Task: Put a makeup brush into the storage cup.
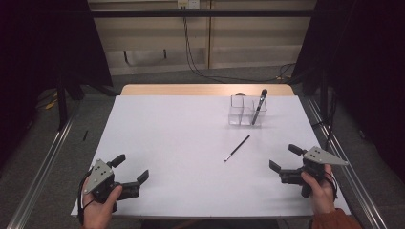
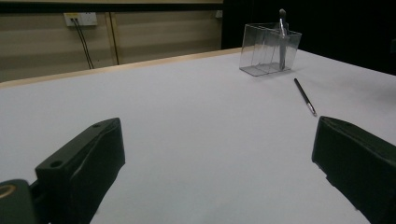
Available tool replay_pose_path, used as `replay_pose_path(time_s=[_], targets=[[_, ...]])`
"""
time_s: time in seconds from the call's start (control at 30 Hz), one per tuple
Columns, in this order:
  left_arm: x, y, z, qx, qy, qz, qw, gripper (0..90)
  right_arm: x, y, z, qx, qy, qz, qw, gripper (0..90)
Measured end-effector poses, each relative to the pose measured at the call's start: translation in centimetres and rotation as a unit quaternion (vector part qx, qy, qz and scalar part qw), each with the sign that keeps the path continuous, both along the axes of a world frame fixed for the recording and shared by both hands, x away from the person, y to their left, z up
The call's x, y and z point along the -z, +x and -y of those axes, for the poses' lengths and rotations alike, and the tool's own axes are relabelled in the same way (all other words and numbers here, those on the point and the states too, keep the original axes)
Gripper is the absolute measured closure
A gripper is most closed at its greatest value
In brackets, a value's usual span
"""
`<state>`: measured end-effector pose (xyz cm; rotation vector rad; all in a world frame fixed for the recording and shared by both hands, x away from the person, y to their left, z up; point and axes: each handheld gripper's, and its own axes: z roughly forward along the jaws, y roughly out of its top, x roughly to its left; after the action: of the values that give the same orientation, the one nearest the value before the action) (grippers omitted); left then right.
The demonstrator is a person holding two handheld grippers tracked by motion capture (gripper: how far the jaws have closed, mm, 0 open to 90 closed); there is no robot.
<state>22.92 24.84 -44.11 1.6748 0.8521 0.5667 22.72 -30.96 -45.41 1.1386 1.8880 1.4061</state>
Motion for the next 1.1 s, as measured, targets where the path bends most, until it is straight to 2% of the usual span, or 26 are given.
replay_pose_path(time_s=[0.17,0.33,0.4,0.57,0.87,0.97,1.1], targets=[[0.0,0.0,0.1,0.0,0.002,0.0,1.0,2.5,0.0,-0.8,0.8,0.007,0.005,0.003,1.0,0.1],[0.0,0.1,0.0,0.004,-0.001,-0.003,1.0,2.5,0.1,-0.7,0.9,0.005,0.007,0.003,1.0,0.1],[0.0,0.1,-0.1,-0.005,-0.003,-0.002,1.0,2.5,0.1,-0.7,0.8,0.002,0.004,0.003,1.0,0.2],[0.0,0.2,0.1,0.006,0.009,0.001,0.9999,2.5,0.0,-0.6,0.6,-0.007,0.004,0.01,0.9999,0.1],[0.2,0.5,0.1,0.004,0.006,-0.003,1.0,2.5,-0.3,0.9,-0.1,-0.025,0.002,0.014,0.9996,0.2],[0.1,0.5,0.1,0.007,0.008,-0.002,0.9999,2.5,-0.4,1.5,-0.6,-0.029,0.006,0.012,0.9995,0.2],[0.2,0.6,0.1,0.003,0.012,-0.003,0.9999,2.5,-0.4,2.0,-0.9,-0.046,0.017,-0.001,0.9988,0.3]])
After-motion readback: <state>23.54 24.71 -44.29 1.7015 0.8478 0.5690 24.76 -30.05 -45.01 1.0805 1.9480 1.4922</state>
